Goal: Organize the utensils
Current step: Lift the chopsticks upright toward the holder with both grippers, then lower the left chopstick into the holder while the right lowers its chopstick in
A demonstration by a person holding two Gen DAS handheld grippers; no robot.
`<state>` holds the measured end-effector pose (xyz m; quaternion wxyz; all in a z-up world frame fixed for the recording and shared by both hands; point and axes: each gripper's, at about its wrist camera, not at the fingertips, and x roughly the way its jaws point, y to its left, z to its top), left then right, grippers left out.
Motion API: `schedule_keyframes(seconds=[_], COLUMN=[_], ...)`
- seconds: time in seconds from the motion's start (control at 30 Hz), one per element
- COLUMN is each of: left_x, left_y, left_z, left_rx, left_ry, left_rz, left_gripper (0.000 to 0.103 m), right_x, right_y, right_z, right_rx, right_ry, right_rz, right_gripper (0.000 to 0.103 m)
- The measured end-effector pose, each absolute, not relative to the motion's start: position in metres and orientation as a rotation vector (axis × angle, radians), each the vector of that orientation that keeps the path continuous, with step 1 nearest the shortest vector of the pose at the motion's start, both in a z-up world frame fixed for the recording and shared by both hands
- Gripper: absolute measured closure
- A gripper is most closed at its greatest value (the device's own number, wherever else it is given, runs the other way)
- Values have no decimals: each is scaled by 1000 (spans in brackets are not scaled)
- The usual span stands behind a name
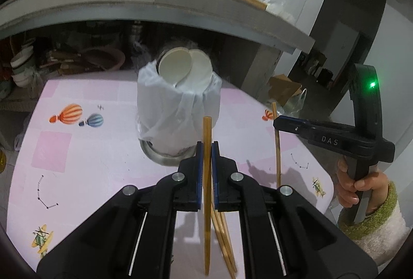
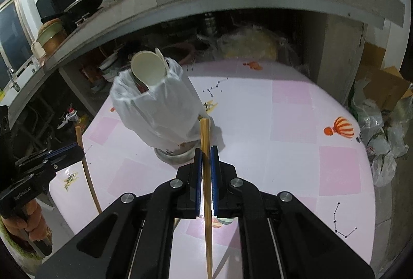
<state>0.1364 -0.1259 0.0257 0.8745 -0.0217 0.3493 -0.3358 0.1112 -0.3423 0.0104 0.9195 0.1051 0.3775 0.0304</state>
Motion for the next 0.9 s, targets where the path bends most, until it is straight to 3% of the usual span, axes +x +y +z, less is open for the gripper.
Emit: schedule_keyframes(seconds=[0.5,0.9], left_x=[126,157], left_y=[-106,-100], left_z=[96,195], left_rx=[-63,-98], left_ry=[565,436], left_rz=[-725,-744], left_gripper=[98,98], right_x=[94,110], right_y=[-334,-327], right_z=[82,188], right_rx=[163,89], right_ry=[621,469], right_rz=[59,121], right_gripper=[97,97])
